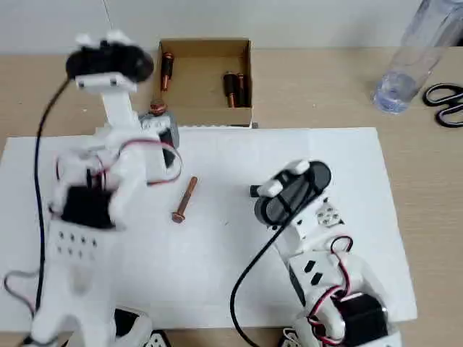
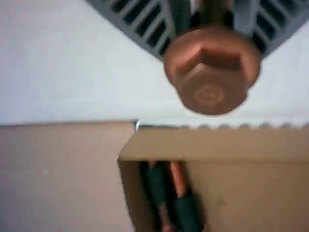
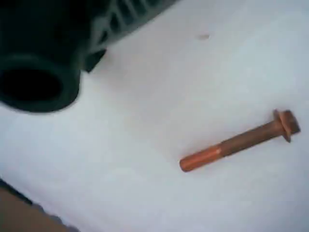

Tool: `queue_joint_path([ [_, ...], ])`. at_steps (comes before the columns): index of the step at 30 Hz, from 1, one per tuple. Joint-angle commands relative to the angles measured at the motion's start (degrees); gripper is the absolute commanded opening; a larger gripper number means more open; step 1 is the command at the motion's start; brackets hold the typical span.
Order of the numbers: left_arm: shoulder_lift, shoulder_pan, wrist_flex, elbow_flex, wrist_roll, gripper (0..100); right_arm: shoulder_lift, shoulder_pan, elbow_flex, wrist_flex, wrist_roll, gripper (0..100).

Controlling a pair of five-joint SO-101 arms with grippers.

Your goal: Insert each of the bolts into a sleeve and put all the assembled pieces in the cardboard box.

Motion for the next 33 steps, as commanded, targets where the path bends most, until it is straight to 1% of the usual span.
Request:
queue_joint_path([
  [1, -13.36, 0.62, -18.55, 17.19, -0.70, 1, -5.41, -0.31, 4.31, -4.70, 0.79, 0.2],
  [4, -22.07, 1.85, -28.75, 28.88, -0.53, 1, -8.22, -2.33, 8.70, -6.11, 0.53, 0.2],
  [6, -26.46, 3.08, -32.00, 34.51, -0.53, 1, -9.63, -4.79, 10.99, -6.99, 0.44, 0.2],
  [8, -29.71, 4.40, -33.49, 38.20, -0.44, 1, -10.68, -7.52, 13.19, -8.40, 0.44, 0.2],
  [9, -30.95, 4.75, -33.85, 39.25, 0.00, 1, -10.86, -8.66, 14.24, -9.19, 0.44, 0.2],
  [11, -32.70, 4.84, -34.73, 40.66, 3.78, 1, -11.12, -10.59, 16.70, -10.59, 0.00, 0.2],
  [13, -33.41, 4.92, -35.16, 41.36, 7.91, 1, -11.56, -11.74, 18.81, -12.35, -2.64, 0.2],
  [15, -33.76, 5.80, -35.16, 42.15, 9.93, 1, -11.56, -12.35, 20.22, -14.81, -5.01, 0.2],
  [23, -33.85, 11.78, -35.16, 42.68, 13.45, 1, -11.65, -14.90, 25.93, -24.66, -6.07, 0.2],
  [27, -33.85, 14.77, -35.16, 42.68, 13.45, 1, -11.65, -16.66, 26.46, -25.45, -6.07, 0.2],
  [33, -33.85, 17.05, -34.99, 42.51, 13.45, 1, -11.65, -16.66, 26.11, -25.27, -5.98, 0.2],
])
